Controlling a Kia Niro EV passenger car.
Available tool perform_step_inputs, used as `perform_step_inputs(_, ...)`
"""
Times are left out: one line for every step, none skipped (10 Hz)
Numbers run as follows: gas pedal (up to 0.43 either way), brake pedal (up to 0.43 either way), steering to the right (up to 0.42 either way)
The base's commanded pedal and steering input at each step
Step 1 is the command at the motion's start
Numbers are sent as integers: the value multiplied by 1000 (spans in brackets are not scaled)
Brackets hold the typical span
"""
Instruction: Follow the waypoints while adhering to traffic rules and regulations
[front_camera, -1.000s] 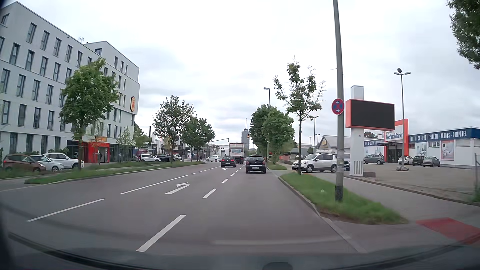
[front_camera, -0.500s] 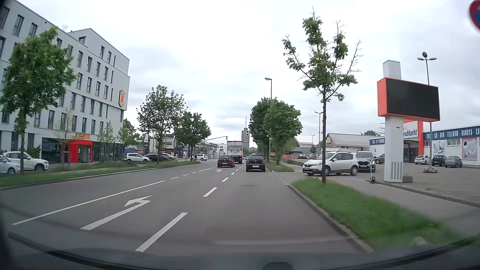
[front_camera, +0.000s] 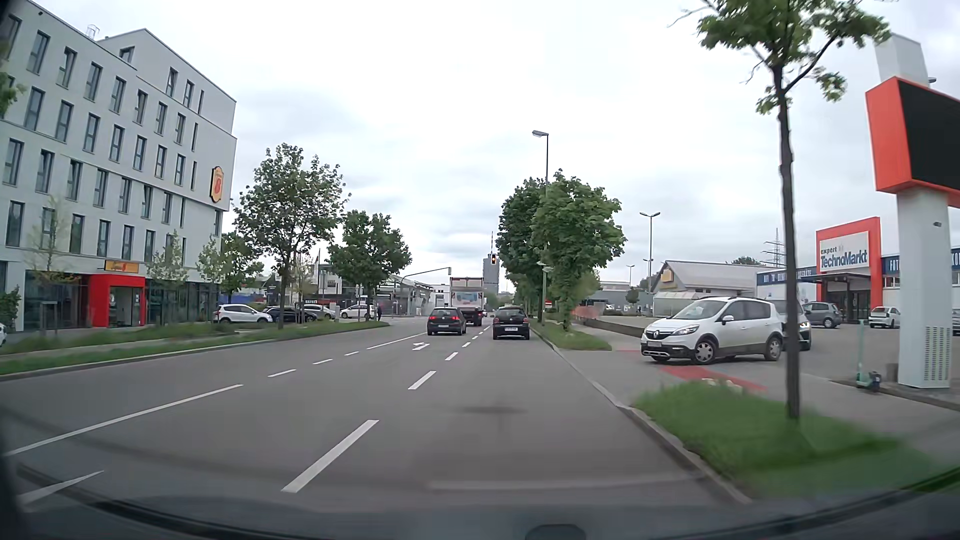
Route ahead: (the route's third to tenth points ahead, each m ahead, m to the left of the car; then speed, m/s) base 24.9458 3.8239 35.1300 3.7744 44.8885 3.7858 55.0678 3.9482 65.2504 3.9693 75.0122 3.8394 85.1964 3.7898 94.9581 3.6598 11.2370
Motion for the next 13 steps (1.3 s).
perform_step_inputs(0, 0, 2)
perform_step_inputs(0, 0, 1)
perform_step_inputs(0, 0, 1)
perform_step_inputs(0, 0, 2)
perform_step_inputs(0, 0, 1)
perform_step_inputs(0, 0, 1)
perform_step_inputs(0, 0, 2)
perform_step_inputs(0, 0, 1)
perform_step_inputs(0, 0, 1)
perform_step_inputs(0, 0, 2)
perform_step_inputs(0, 0, 1)
perform_step_inputs(0, 0, 1)
perform_step_inputs(0, 0, 1)
